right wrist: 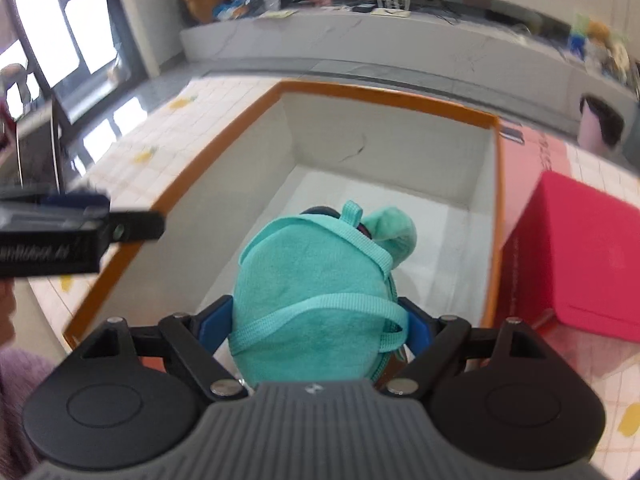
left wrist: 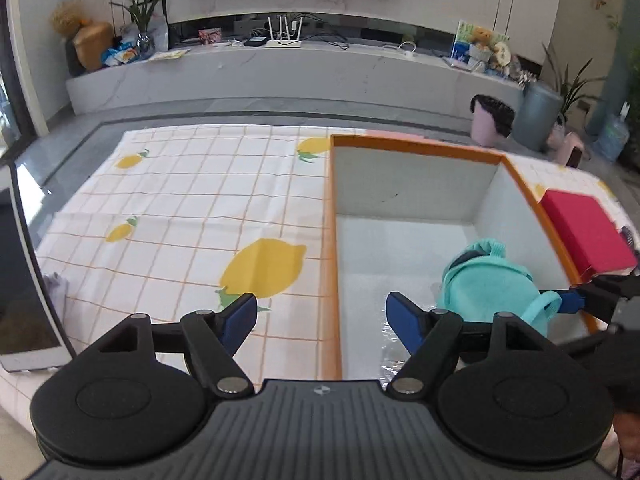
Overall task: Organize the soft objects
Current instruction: 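Lower both items into the white box and open both grippers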
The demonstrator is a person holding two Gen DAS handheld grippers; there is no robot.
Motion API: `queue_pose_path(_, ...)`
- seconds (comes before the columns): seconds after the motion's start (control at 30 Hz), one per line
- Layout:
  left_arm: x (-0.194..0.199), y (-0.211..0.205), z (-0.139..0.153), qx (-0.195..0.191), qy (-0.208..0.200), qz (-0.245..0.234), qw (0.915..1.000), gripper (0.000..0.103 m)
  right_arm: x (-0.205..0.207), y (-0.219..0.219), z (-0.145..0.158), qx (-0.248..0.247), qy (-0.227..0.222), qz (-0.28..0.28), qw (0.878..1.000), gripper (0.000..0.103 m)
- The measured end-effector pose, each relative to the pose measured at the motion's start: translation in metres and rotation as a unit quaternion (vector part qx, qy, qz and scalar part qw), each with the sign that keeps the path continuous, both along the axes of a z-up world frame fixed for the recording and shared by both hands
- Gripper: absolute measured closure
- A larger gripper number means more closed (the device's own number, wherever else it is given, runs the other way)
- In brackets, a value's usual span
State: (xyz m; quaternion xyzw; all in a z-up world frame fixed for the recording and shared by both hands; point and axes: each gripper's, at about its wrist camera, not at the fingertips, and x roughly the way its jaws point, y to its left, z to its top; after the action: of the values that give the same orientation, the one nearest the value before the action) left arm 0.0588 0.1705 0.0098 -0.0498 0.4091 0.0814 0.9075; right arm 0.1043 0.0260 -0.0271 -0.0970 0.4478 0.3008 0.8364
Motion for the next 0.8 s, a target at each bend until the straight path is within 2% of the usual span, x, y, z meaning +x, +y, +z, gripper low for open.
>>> queue_pose_path(0.1,0.004,-0.002,-0.003,0.004,0.009,0.004,0.9999,0.016,-0.009,0.014,-0.010,-0.052,-0.029,0.015,0.998,0.018)
queue_pose_path(0.17,0.005,-0.003,-0.006,0.010,0.017,0.005,0.9998,0.017,-0.010,0.017,-0.014,-0.069,-0.038,0.015,0.997,0.018)
queue_pose_path(0.37,0.003,-0.007,-0.008,0.021,0.017,-0.003,0.9996,0.017,-0.010,0.019,-0.016,-0.077,-0.041,0.023,0.996,0.018)
queue_pose_path(0.5,0.003,-0.004,-0.009,0.017,0.021,0.002,0.9996,0.017,-0.017,0.024,-0.014,-0.073,-0.045,0.050,0.995,0.018)
queue_pose_path(0.67,0.004,-0.004,-0.011,0.022,0.024,0.011,0.9994,0.017,-0.019,0.025,-0.010,-0.086,-0.067,0.049,0.993,0.011)
queue_pose_path(0.8,0.004,-0.003,-0.010,0.023,0.024,0.011,0.9994,0.017,-0.012,0.019,-0.008,-0.077,-0.038,0.047,0.995,0.005)
